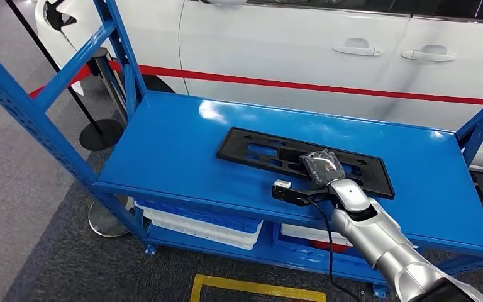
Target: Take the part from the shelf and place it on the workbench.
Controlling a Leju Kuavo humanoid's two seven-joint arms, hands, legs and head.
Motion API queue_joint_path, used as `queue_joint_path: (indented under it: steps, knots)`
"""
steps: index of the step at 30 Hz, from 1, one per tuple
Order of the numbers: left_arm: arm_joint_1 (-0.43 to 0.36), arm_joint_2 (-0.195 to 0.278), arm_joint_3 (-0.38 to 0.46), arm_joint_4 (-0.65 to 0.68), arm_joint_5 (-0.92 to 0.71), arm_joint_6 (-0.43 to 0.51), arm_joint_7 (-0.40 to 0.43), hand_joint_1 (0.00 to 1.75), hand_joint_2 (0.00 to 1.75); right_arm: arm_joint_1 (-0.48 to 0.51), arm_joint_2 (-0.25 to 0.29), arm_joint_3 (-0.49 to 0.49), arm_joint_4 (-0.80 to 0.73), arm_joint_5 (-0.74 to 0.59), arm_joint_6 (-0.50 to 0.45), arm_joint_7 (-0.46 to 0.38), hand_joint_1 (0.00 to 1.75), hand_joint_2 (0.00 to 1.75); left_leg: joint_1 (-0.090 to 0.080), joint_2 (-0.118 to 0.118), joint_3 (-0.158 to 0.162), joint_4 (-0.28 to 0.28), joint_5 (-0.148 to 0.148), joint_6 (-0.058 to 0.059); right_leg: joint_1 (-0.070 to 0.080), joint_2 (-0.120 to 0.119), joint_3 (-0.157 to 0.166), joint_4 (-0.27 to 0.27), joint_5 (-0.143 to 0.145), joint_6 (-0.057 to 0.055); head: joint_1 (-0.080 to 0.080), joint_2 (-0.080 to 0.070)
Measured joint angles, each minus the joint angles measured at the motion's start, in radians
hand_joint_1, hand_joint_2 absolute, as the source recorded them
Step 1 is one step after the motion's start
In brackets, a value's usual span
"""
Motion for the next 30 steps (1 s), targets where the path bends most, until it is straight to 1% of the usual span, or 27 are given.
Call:
queue_joint_path:
  steps: [2, 3, 4, 5, 7, 8, 9, 10, 11, 12, 13, 14, 15, 16, 18, 19, 20, 22, 23, 24, 25, 26, 27, 28, 29, 30]
  knots:
    - [0.001, 0.000, 0.000, 0.000, -0.002, -0.001, -0.001, 0.00, 0.00, 0.001, -0.006, -0.005, -0.004, 0.002, -0.006, 0.001, 1.75, 1.75, -0.002, 0.000, -0.002, -0.002, 0.004, 0.014, -0.002, 0.001, -0.002, 0.001, 0.000, 0.010, 0.001, 0.000]
    - [0.001, 0.000, 0.000, 0.000, -0.004, 0.000, -0.002, 0.00, 0.00, 0.003, -0.008, -0.008, -0.005, 0.003, -0.011, 0.001, 1.75, 1.75, -0.002, 0.001, -0.002, -0.005, 0.007, 0.021, -0.005, 0.002, -0.006, 0.010, -0.008, 0.014, 0.001, 0.000]
    - [0.000, 0.000, 0.000, 0.000, -0.009, 0.003, -0.003, 0.00, 0.44, 0.006, -0.010, -0.011, -0.007, 0.006, -0.017, 0.001, 1.75, 1.75, -0.001, 0.001, -0.002, -0.007, 0.009, 0.027, -0.007, 0.002, -0.019, 0.038, -0.028, 0.018, 0.002, 0.000]
    - [-0.001, 0.000, -0.001, 0.000, -0.015, 0.008, -0.004, 0.00, 0.87, 0.010, -0.012, -0.014, -0.008, 0.011, -0.025, 0.003, 1.75, 1.75, 0.000, 0.001, -0.003, -0.009, 0.011, 0.031, -0.008, 0.002, -0.042, 0.088, -0.057, 0.022, 0.002, 0.000]
    - [-0.001, -0.001, -0.003, 0.000, -0.030, 0.022, -0.009, 0.00, 1.75, 0.022, -0.013, -0.019, -0.015, 0.026, -0.052, 0.012, 1.75, 1.75, -0.002, 0.001, -0.007, -0.009, 0.012, 0.035, -0.008, 0.003, -0.111, 0.227, -0.122, 0.026, 0.002, 0.000]
    - [-0.001, -0.002, -0.005, 0.000, -0.035, 0.027, -0.012, 0.00, 1.75, 0.029, -0.013, -0.022, -0.022, 0.036, -0.068, 0.019, 1.75, 1.75, -0.003, 0.000, -0.008, -0.008, 0.012, 0.035, -0.008, 0.003, -0.139, 0.281, -0.137, 0.026, 0.002, 0.000]
    - [0.000, -0.002, -0.006, 0.000, -0.040, 0.031, -0.013, 0.00, 1.75, 0.035, -0.012, -0.025, -0.032, 0.047, -0.084, 0.029, 1.75, 1.75, -0.004, -0.001, -0.008, -0.008, 0.011, 0.035, -0.008, 0.003, -0.151, 0.301, -0.133, 0.025, 0.002, 0.000]
    - [0.000, -0.003, -0.007, 0.000, -0.043, 0.032, -0.014, 0.00, 1.75, 0.039, -0.011, -0.029, -0.044, 0.060, -0.097, 0.039, 1.75, 1.75, -0.005, -0.001, -0.007, -0.008, 0.011, 0.035, -0.007, 0.003, -0.144, 0.280, -0.109, 0.022, 0.002, 0.000]
    - [-0.001, -0.005, -0.008, 0.000, -0.044, 0.032, -0.015, 0.00, 1.75, 0.042, -0.009, -0.035, -0.061, 0.074, -0.109, 0.051, 1.75, 1.75, -0.006, -0.002, -0.004, -0.008, 0.009, 0.034, -0.007, 0.003, -0.118, 0.221, -0.070, 0.018, 0.002, 0.000]
    - [-0.001, -0.008, -0.008, 0.000, -0.045, 0.032, -0.016, 0.00, 1.75, 0.042, -0.007, -0.044, -0.081, 0.089, -0.120, 0.061, 1.75, 1.75, -0.006, -0.002, -0.003, -0.008, 0.008, 0.033, -0.006, 0.003, -0.086, 0.146, -0.032, 0.012, 0.002, 0.000]
    - [-0.002, -0.010, -0.009, 0.000, -0.046, 0.031, -0.016, 0.00, 1.75, 0.041, -0.005, -0.055, -0.103, 0.101, -0.129, 0.070, 1.75, 1.75, -0.009, -0.003, -0.003, -0.006, 0.006, 0.030, -0.003, 0.003, -0.057, 0.079, -0.004, 0.007, 0.002, 0.000]
    - [-0.004, -0.013, -0.009, 0.000, -0.047, 0.031, -0.017, 0.00, 1.75, 0.040, -0.003, -0.068, -0.127, 0.112, -0.136, 0.078, 1.75, 1.75, -0.011, -0.003, -0.005, -0.006, 0.006, 0.027, -0.001, 0.004, -0.038, 0.034, 0.011, 0.003, 0.002, 0.000]
    - [-0.004, -0.015, -0.009, 0.000, -0.048, 0.031, -0.017, 0.00, 1.75, 0.037, -0.001, -0.081, -0.150, 0.120, -0.142, 0.082, 1.75, 1.75, -0.012, -0.003, -0.008, -0.006, 0.006, 0.023, 0.002, 0.004, -0.032, 0.013, 0.013, 0.000, 0.002, 0.000]
    - [-0.004, -0.017, -0.009, 0.000, -0.049, 0.032, -0.016, 0.00, 1.75, 0.035, 0.000, -0.095, -0.172, 0.125, -0.145, 0.086, 1.75, 1.75, -0.014, -0.003, -0.010, -0.006, 0.007, 0.019, 0.004, 0.004, -0.032, 0.010, 0.011, -0.002, 0.001, 0.000]
    - [-0.004, -0.019, -0.010, 0.000, -0.050, 0.035, -0.016, 0.00, 1.75, 0.027, 0.001, -0.122, -0.214, 0.130, -0.149, 0.088, 1.75, 1.75, -0.015, -0.002, -0.013, -0.002, 0.000, 0.008, -0.002, 0.003, -0.030, 0.005, 0.014, -0.011, 0.001, 0.000]
    - [-0.004, -0.020, -0.011, 0.000, -0.050, 0.036, -0.016, 0.00, 1.75, 0.021, 0.002, -0.135, -0.233, 0.131, -0.152, 0.087, 1.75, 1.75, -0.015, -0.002, -0.021, 0.019, -0.015, 0.002, -0.005, 0.002, -0.029, 0.001, 0.015, -0.017, 0.000, 0.000]
    - [-0.004, -0.020, -0.012, 0.000, -0.051, 0.038, -0.015, 0.00, 1.75, 0.014, 0.003, -0.147, -0.252, 0.133, -0.158, 0.085, 1.75, 1.75, -0.015, -0.001, -0.039, 0.059, -0.040, -0.002, -0.007, 0.001, -0.027, -0.002, 0.016, -0.022, 0.000, 0.000]
    - [-0.005, -0.022, -0.013, 0.000, -0.052, 0.043, -0.012, 0.00, 1.75, 0.002, 0.005, -0.166, -0.288, 0.141, -0.176, 0.082, 1.75, 1.75, -0.012, 0.000, -0.099, 0.191, -0.104, -0.008, -0.004, 0.000, -0.026, -0.001, 0.014, -0.029, 0.000, 0.000]
    - [-0.004, -0.023, -0.014, 0.000, -0.052, 0.045, -0.010, 0.00, 1.75, -0.002, 0.007, -0.174, -0.307, 0.146, -0.186, 0.081, 1.75, 1.75, -0.011, 0.000, -0.129, 0.252, -0.124, -0.010, -0.003, 0.000, -0.025, -0.001, 0.013, -0.030, 0.000, 0.000]
    - [-0.004, -0.024, -0.014, 0.000, -0.053, 0.047, -0.008, 0.00, 1.75, -0.005, 0.009, -0.182, -0.326, 0.150, -0.193, 0.081, 1.75, 1.75, -0.011, 0.000, -0.145, 0.283, -0.125, -0.011, -0.002, 0.000, -0.025, 0.000, 0.012, -0.032, 0.000, 0.000]
    - [-0.004, -0.025, -0.014, 0.000, -0.053, 0.050, -0.005, 0.00, 1.75, -0.008, 0.010, -0.189, -0.343, 0.153, -0.197, 0.081, 1.75, 1.75, -0.011, 0.000, -0.143, 0.274, -0.107, -0.009, 0.000, 0.001, -0.023, 0.002, 0.011, -0.032, 0.000, 0.000]
    - [-0.004, -0.025, -0.015, 0.000, -0.054, 0.052, -0.002, 0.00, 1.75, -0.012, 0.013, -0.195, -0.360, 0.156, -0.200, 0.081, 1.75, 1.75, -0.011, 0.000, -0.122, 0.226, -0.072, -0.006, 0.001, 0.003, -0.021, 0.003, 0.009, -0.032, 0.000, 0.000]
    - [-0.005, -0.026, -0.015, 0.000, -0.054, 0.053, 0.000, 0.00, 1.75, -0.015, 0.015, -0.202, -0.376, 0.158, -0.204, 0.080, 1.75, 1.75, -0.012, 0.000, -0.089, 0.153, -0.032, 0.000, 0.002, 0.004, -0.019, 0.004, 0.006, -0.031, 0.000, 0.000]
    - [-0.005, -0.026, -0.015, 0.000, -0.053, 0.053, 0.001, 0.00, 1.75, -0.019, 0.017, -0.208, -0.390, 0.160, -0.211, 0.079, 1.75, 1.75, -0.013, 0.001, -0.057, 0.085, -0.005, 0.006, 0.005, 0.004, -0.018, 0.007, 0.004, -0.029, 0.000, 0.000]
    - [-0.006, -0.026, -0.015, 0.000, -0.053, 0.053, 0.003, 0.00, 1.75, -0.023, 0.019, -0.214, -0.403, 0.160, -0.221, 0.077, 1.75, 1.75, -0.015, 0.001, -0.034, 0.035, 0.011, 0.011, 0.007, 0.004, -0.018, 0.009, 0.002, -0.027, 0.000, 0.000]
    - [-0.007, -0.027, -0.015, 0.000, -0.051, 0.053, 0.004, 0.00, 1.75, -0.026, 0.021, -0.220, -0.415, 0.160, -0.232, 0.075, 1.75, 1.75, -0.017, 0.000, -0.022, 0.007, 0.015, 0.015, 0.008, 0.004, -0.020, 0.010, 0.001, -0.023, 0.000, 0.000]
